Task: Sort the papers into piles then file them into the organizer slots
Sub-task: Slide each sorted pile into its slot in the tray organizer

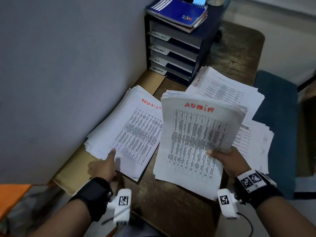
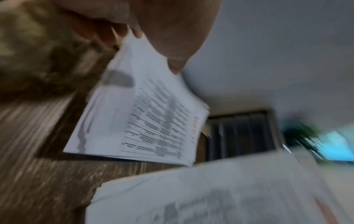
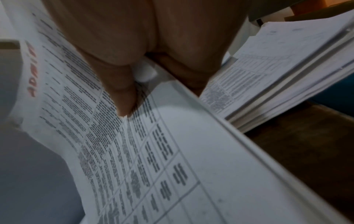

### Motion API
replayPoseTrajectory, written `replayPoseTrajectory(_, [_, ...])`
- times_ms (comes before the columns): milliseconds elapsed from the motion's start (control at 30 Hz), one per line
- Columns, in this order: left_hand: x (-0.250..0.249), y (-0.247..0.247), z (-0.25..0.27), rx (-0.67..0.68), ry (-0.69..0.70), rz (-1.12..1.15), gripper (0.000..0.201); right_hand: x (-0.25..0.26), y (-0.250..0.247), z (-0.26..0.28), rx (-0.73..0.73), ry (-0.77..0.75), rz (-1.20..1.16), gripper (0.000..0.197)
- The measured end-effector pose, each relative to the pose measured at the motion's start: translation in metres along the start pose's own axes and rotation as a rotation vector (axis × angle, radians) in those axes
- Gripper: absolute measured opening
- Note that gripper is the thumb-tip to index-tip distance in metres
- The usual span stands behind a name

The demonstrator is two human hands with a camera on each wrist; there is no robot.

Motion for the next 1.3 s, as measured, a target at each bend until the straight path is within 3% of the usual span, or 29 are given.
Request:
replayPoseTrajectory(33, [-0.016,-0.002,0.014,-0.036,0.156,0.03,0.086,0.002,0.0,-0.001,0.001,-0.027,-0.007,0.057])
replayPoseTrajectory(100, [-0.056,0.005,0.051,0.129,0.551,0.031,0.063,0.008,-0.001,0.001,-0.011,-0.06,-0.022,0.045])
replayPoseTrajectory(167, [-0.086,0.023,0.083,0.405,0.853,-0.079,0.07,0.018,0.001,0.008,-0.006,-0.125,-0.024,0.034])
replayPoseTrajectory(200, [-0.095,0.036,0.092,0.557,0.891,-0.086,0.079,0.023,0.003,0.012,0.001,-0.144,-0.03,0.035])
replayPoseTrajectory(267, [-0.107,0.057,0.101,0.78,0.825,0.009,0.084,0.026,0.01,0.015,0.074,-0.157,-0.089,0.036])
replayPoseTrajectory(300, [-0.112,0.068,0.106,0.829,0.794,0.077,0.075,0.027,0.015,0.016,0.101,-0.161,-0.087,0.036])
replayPoseTrajectory(367, [-0.114,0.083,0.109,0.764,0.776,0.183,0.051,0.009,0.017,0.01,0.109,-0.128,-0.044,0.034])
replayPoseTrajectory(467, [-0.112,0.089,0.118,0.648,0.787,0.31,0.036,-0.025,0.01,0.007,0.055,0.069,-0.162,0.039])
replayPoseTrajectory(500, [-0.112,0.089,0.121,0.645,0.807,0.334,0.034,-0.028,0.006,0.004,0.054,0.079,-0.184,0.028])
replayPoseTrajectory(567, [-0.113,0.087,0.126,0.656,0.844,0.369,0.031,-0.01,0.008,0.009,0.037,0.005,-0.096,0.039])
replayPoseTrajectory(667, [-0.1,0.087,0.122,0.64,0.847,0.318,0.031,0.011,0.017,0.026,-0.003,-0.145,0.112,0.022])
replayPoseTrajectory(767, [-0.082,0.095,0.108,0.633,0.797,0.118,0.031,-0.009,0.019,0.028,-0.043,-0.104,0.114,0.025])
replayPoseTrajectory(933, [-0.083,0.095,0.108,0.656,0.821,0.081,0.026,-0.002,0.022,0.026,-0.025,-0.102,-0.076,0.04])
replayPoseTrajectory(1033, [-0.074,0.099,0.107,0.685,0.84,0.002,0.036,-0.014,0.022,0.027,-0.008,-0.026,-0.062,0.04])
replayPoseTrajectory(1133, [-0.064,0.109,0.097,0.636,0.83,-0.179,0.017,-0.026,0.02,0.027,-0.052,0.039,-0.067,0.067])
replayPoseTrajectory(1233, [-0.073,0.107,0.091,0.665,0.793,-0.174,0.013,-0.011,0.016,0.023,-0.034,0.007,-0.008,0.031])
replayPoseTrajectory(1300, [-0.083,0.101,0.092,0.749,0.73,-0.147,0.011,0.006,0.017,0.02,0.02,-0.026,0.047,0.03])
Point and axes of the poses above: each hand's wrist, its own z-axis away from the middle knuckle, its own y-axis out of the palm, x = y × z, the point moved 5 cm from there along -z, towards the middle knuckle, and after that the axes turned 3 degrees about x, right-handed, at the moved point
